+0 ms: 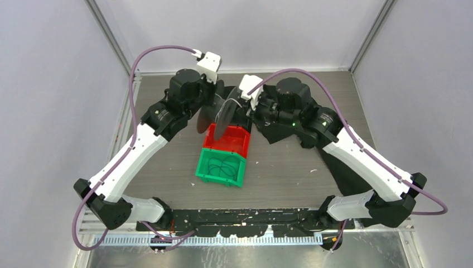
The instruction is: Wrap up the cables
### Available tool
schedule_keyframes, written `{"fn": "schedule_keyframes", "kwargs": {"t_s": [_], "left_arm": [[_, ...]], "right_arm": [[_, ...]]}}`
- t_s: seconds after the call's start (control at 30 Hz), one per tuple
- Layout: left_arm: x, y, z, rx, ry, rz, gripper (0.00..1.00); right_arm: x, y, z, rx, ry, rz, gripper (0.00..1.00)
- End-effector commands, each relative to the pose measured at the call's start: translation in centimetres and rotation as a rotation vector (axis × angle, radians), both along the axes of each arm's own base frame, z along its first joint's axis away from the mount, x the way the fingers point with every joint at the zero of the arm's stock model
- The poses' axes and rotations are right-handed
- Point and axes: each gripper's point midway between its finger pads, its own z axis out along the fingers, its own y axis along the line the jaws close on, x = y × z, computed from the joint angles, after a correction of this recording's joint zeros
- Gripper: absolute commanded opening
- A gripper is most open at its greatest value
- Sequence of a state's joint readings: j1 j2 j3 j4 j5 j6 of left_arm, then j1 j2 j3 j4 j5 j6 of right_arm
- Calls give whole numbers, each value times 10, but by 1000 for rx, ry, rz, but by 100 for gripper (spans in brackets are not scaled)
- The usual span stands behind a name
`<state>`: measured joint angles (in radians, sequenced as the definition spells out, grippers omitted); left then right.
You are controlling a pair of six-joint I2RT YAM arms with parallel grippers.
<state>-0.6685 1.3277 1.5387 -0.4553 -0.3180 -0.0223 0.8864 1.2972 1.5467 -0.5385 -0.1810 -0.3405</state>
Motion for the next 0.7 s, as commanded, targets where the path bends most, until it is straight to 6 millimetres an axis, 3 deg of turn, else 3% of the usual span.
{"fn": "schedule_keyframes", "kwargs": {"t_s": [0.0,0.2,0.33,0.5,0.6,0.67], "left_arm": [[-39,-15,14,28,-18,-240,1],[-76,-30,1,81,46,-468,1],[-103,-35,9,86,45,-602,1],[-126,-30,39,58,-35,-668,0],[-140,-25,64,17,-111,-690,1],[-145,-21,80,-15,-148,-685,1]], "right_arm": [[19,-11,40,79,-99,-42,1],[41,-25,33,72,-83,-97,1],[55,-33,19,91,-20,-99,1],[68,-38,-8,126,79,-107,2],[71,-36,-26,149,135,-105,18],[73,-33,-39,161,179,-108,23]]}}
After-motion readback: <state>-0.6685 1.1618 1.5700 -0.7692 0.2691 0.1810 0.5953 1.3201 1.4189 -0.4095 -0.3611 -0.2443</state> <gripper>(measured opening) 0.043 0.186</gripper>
